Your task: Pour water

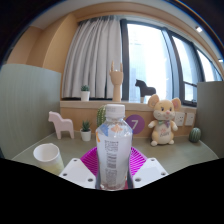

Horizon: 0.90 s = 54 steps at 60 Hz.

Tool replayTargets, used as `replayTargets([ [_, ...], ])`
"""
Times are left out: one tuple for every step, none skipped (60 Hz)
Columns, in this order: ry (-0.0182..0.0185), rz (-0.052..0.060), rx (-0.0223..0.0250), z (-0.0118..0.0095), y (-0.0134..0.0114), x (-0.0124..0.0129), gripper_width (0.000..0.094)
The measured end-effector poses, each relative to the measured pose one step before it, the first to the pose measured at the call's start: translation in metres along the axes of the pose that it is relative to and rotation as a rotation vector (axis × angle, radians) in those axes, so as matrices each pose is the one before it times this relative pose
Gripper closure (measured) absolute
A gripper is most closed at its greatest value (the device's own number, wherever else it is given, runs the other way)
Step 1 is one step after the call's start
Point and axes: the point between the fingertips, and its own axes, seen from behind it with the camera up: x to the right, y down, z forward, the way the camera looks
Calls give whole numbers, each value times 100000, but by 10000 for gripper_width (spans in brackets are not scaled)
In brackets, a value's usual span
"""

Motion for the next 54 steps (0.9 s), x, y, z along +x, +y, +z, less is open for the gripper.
replayTargets([
  [-4,-477,50,18,-103,115,564],
  [80,-918,451,-75,1,-46,566],
  [-22,-239,-158,-69,-32,-33,559],
  [175,-141,76,-41,12,3,545],
  [344,70,82,8,-7,15,528],
  [447,224,-13,22,11,63,505],
  [395,264,31,26,-26,34,487],
  [186,204,18,46,-16,6,467],
  [38,248,-26,29,1,-15,452],
  [110,101,-84,23,18,5,437],
  [145,-259,-256,-97,25,106,420],
  [489,-52,-452,-82,70,159,408],
  [669,140,-865,-92,178,194,390],
  [622,304,-601,-165,224,92,362],
  [1130,329,-594,-178,134,246,323],
  [1098,52,-387,-228,111,240,280],
  [932,-172,-197,-219,72,195,239],
  [665,-302,-57,-285,69,146,197],
  [597,-212,-31,-286,79,122,164],
  [308,54,-152,-264,78,193,138],
  [224,375,-183,-356,176,-26,123],
  [89,461,-312,-398,198,-50,116],
  [6,588,-445,-361,225,-7,111],
  [-2,724,-639,-409,256,-52,107],
  [-52,803,-822,-427,313,-35,105],
  [-127,891,-947,-464,342,-70,104],
  [-371,821,-1033,-514,242,-143,104],
  [-668,741,-974,-399,478,25,105],
  [-550,777,-1137,-421,400,-154,106],
  [-523,768,-1206,-463,462,-156,105],
  [-443,892,-1310,-495,469,-152,104],
  [-404,901,-1231,-505,467,-139,103],
  [-389,881,-1033,-532,435,-158,101],
  [-300,730,-840,-550,411,-145,100],
  [-32,589,-633,-533,438,-158,99],
  [-90,323,-843,-527,466,-180,101],
  [-111,75,-1045,-520,486,-153,101],
  [-71,-163,-1208,-514,512,-153,101],
  [-12,-318,-1062,-484,486,-161,101],
  [-20,-430,-824,-488,399,-131,100],
  [80,-374,-661,-512,384,-122,101],
  [120,-279,-597,-505,375,-90,100],
  [116,96,-611,-604,356,6,100],
  [174,-114,-546,-388,351,-174,103],
  [140,-19,-448,-386,276,-124,102],
  [-45,-11,-375,-416,228,-180,98],
  [-332,-78,-228,-392,180,-201,99],
  [-503,-86,-233,-383,167,-216,98],
  [-440,-44,-229,-424,136,-223,99],
  [-286,-44,-81,-433,92,-168,96],
  [-173,-90,48,-396,41,-150,97],
  [-333,-214,-69,-687,-24,-129,97],
  [-428,-360,343,-282,21,-200,97],
  [-499,-495,193,-301,-9,-175,97],
])
